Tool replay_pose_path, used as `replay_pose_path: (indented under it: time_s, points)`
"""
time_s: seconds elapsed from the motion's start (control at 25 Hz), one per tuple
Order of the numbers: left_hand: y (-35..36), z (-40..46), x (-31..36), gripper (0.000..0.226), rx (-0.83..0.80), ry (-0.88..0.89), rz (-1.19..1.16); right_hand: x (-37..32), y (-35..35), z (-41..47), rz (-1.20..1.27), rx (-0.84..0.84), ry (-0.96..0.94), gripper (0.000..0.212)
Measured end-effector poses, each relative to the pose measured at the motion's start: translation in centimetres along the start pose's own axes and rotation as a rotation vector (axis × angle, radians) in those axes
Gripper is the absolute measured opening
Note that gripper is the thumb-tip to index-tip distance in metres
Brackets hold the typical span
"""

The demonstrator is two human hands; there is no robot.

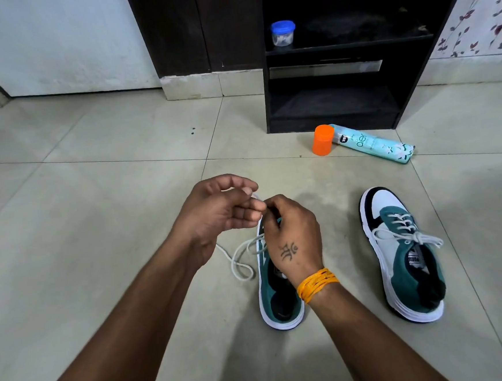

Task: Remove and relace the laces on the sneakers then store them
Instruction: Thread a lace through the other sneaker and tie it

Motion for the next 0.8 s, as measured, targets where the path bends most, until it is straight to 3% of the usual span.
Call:
replay_pose_path:
  time_s: [0.2,0.4,0.52,0.68,0.8]
  points:
    - [-0.3,0.3,-0.7,0.027,-0.008,0.008,-0.017,0.5,-0.1,-0.3,0.137,-0.014,0.074,0.009]
    - [-0.1,1.1,-3.0,0.008,0.147,0.055,0.219,2.2,-2.2,-2.4,0.203,0.061,0.254,0.012]
    - [0.1,1.9,-4.8,0.008,0.248,0.166,0.454,4.2,-3.0,-4.2,0.156,0.058,0.412,0.014]
    - [2.5,2.3,-6.4,0.011,0.209,0.258,0.599,4.8,-2.1,-5.5,-0.028,-0.113,0.372,0.042]
    - [4.8,1.9,-7.9,0.011,0.179,0.351,0.742,4.9,-1.1,-5.6,-0.099,-0.104,0.309,0.041]
Point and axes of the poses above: each hand's wrist, its own z-axis towards the middle knuckle, its own y-axis out of the palm, x = y × z, the point moved 2 cm from there along z, towards the middle knuckle, and after that the axes turned 1 degree about -y, right-handed, at the moved point
